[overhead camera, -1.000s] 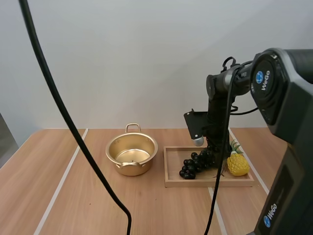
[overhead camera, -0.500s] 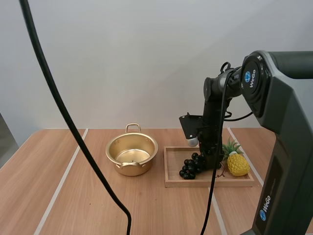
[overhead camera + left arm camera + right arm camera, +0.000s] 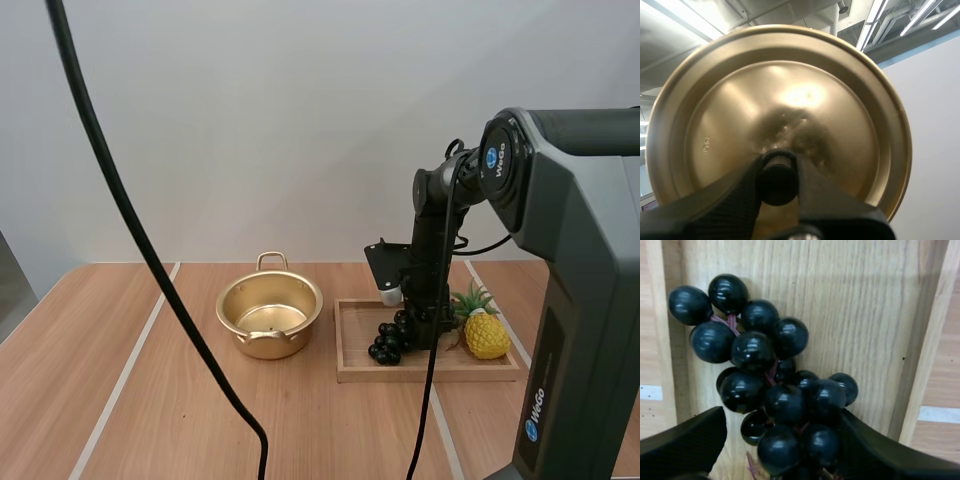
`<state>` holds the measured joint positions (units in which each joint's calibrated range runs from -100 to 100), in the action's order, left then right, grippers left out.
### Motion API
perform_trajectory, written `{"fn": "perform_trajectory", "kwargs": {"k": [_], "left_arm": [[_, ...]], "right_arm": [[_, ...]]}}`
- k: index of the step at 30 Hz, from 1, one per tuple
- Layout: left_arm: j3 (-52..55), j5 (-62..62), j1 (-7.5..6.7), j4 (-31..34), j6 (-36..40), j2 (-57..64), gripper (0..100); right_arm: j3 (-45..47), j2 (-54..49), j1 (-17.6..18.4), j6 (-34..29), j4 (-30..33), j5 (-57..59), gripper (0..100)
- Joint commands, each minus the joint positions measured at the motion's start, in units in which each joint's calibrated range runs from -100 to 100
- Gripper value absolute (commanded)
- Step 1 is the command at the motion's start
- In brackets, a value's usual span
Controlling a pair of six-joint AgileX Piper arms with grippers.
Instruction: Open the pot, put the grape inside, and close it
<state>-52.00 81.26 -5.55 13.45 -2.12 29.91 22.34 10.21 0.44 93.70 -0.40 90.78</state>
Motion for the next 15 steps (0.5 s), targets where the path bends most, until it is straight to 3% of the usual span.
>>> {"fn": "perform_trajectory", "kwargs": {"k": [1,3,15], "left_arm": [[-0.3,-2.0,-0.15,0.5,0.5,-0.1,0],[-0.3,-2.0,-0.15,0.5,0.5,-0.1,0],[-0.3,-2.0,-0.15,0.5,0.4,-0.1,0]], "right_arm": [[0.6,0.7,-0.1,-0.1,0.4,4.3,41],[0.6,0.7,-0.1,-0.1,0.4,5.5,0],[0.4,-5.5,-0.1,-4.0,-0.1,6.7,0]]}}
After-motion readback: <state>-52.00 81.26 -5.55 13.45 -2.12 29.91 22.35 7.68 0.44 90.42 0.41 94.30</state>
